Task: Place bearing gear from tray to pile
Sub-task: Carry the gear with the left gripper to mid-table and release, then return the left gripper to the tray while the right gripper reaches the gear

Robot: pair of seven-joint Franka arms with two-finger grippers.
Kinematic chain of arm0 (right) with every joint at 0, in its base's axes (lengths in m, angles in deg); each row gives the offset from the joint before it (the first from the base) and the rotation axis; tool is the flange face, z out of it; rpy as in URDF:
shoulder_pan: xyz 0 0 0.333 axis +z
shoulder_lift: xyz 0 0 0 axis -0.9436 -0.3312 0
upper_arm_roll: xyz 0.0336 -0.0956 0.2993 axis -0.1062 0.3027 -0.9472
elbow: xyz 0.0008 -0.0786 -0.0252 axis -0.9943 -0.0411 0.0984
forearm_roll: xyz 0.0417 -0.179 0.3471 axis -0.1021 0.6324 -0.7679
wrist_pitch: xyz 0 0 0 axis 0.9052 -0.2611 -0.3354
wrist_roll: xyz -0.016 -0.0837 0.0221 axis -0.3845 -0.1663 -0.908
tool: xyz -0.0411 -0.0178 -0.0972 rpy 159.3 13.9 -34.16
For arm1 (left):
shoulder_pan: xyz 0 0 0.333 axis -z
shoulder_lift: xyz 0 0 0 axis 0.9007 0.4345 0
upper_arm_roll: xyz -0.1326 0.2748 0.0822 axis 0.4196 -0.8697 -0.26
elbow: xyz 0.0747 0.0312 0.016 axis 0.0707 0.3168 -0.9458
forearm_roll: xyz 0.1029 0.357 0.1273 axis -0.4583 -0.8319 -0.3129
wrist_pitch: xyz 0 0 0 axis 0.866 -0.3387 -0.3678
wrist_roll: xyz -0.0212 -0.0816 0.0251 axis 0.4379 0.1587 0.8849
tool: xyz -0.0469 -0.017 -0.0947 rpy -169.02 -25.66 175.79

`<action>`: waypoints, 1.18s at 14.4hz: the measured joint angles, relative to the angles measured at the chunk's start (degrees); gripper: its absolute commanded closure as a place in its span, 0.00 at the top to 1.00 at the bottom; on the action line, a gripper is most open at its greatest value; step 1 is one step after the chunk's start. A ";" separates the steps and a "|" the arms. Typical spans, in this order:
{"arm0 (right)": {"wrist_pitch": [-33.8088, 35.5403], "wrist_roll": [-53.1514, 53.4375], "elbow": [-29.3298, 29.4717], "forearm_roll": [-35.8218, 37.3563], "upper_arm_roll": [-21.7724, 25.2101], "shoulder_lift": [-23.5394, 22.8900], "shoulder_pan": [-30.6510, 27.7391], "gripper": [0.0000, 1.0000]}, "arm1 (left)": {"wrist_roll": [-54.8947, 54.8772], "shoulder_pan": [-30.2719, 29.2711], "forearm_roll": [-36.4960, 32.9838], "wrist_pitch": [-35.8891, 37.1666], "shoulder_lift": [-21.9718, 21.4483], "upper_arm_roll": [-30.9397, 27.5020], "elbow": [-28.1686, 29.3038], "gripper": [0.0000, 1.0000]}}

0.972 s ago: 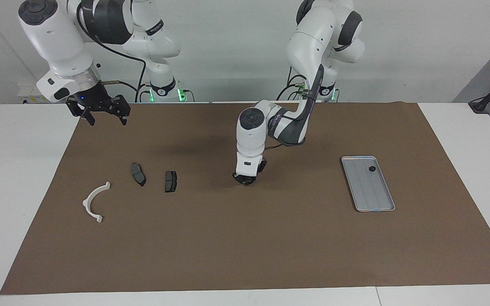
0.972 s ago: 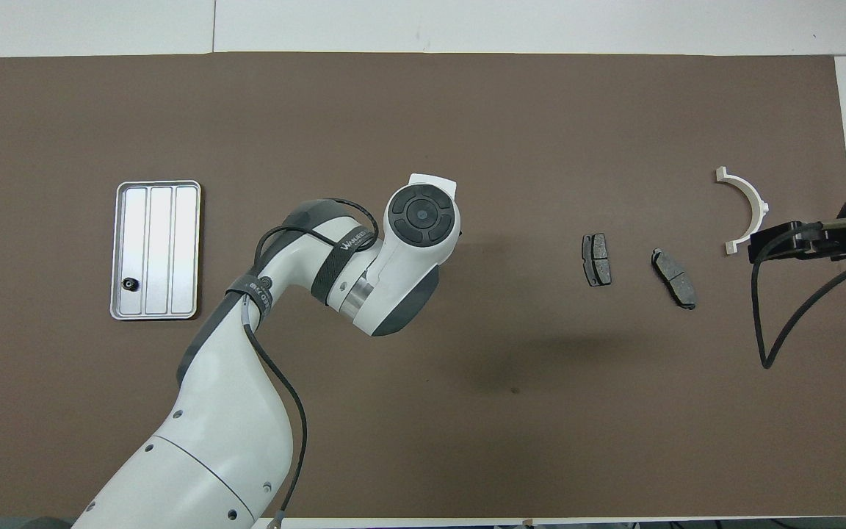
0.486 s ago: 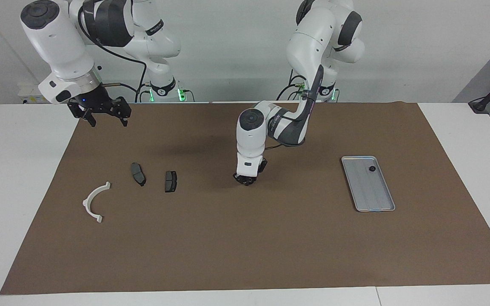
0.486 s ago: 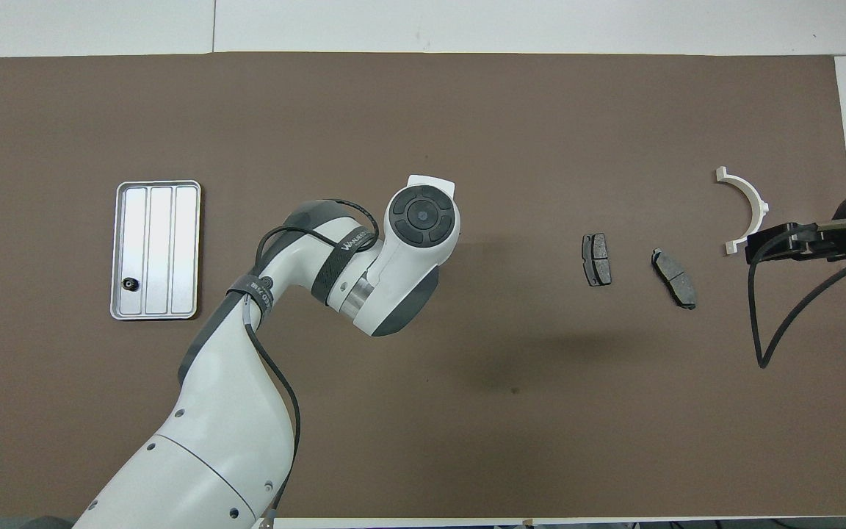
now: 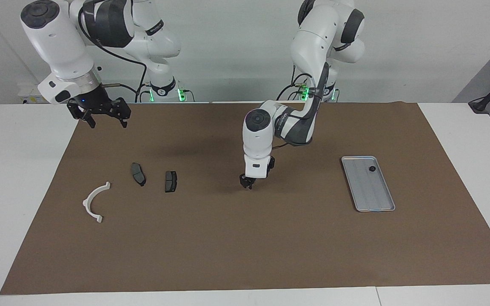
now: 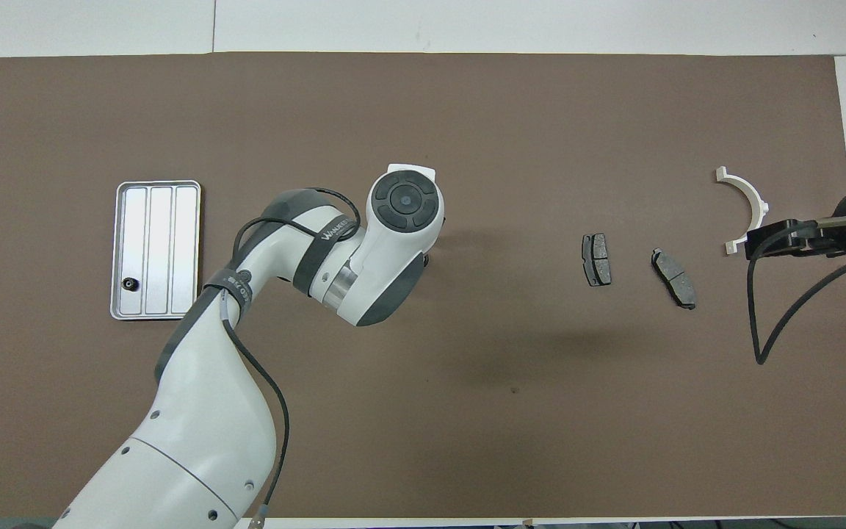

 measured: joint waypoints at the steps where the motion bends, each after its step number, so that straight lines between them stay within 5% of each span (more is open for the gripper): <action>1: -0.01 0.00 -0.06 0.00 0.00 -0.04 0.00 1.00 | -0.58 -1.11 -0.16 1.66 -1.67 -0.08 -0.02 1.00; 4: -1.27 0.00 0.28 0.00 -0.01 -1.27 0.03 1.00 | -7.43 -5.17 -0.37 5.31 -7.16 -0.17 1.91 1.00; 7: -3.98 0.00 3.45 -0.02 -0.44 -6.46 0.58 1.00 | -17.49 -10.24 -0.37 5.98 -14.34 -0.25 9.86 1.00; 10: -3.86 2.64 13.17 0.01 -1.05 -15.66 4.94 0.99 | -30.19 -16.27 -0.38 5.99 -18.75 -0.33 15.74 0.99; 14: 0.34 12.36 30.88 2.73 -1.11 -29.27 15.07 0.99 | -45.39 -23.79 -0.38 5.94 -19.26 -0.39 17.66 0.95; 17: 1.53 25.80 37.25 3.03 -1.29 -34.55 23.71 0.99 | -53.94 -28.89 -0.38 4.79 -19.44 -0.40 19.58 0.85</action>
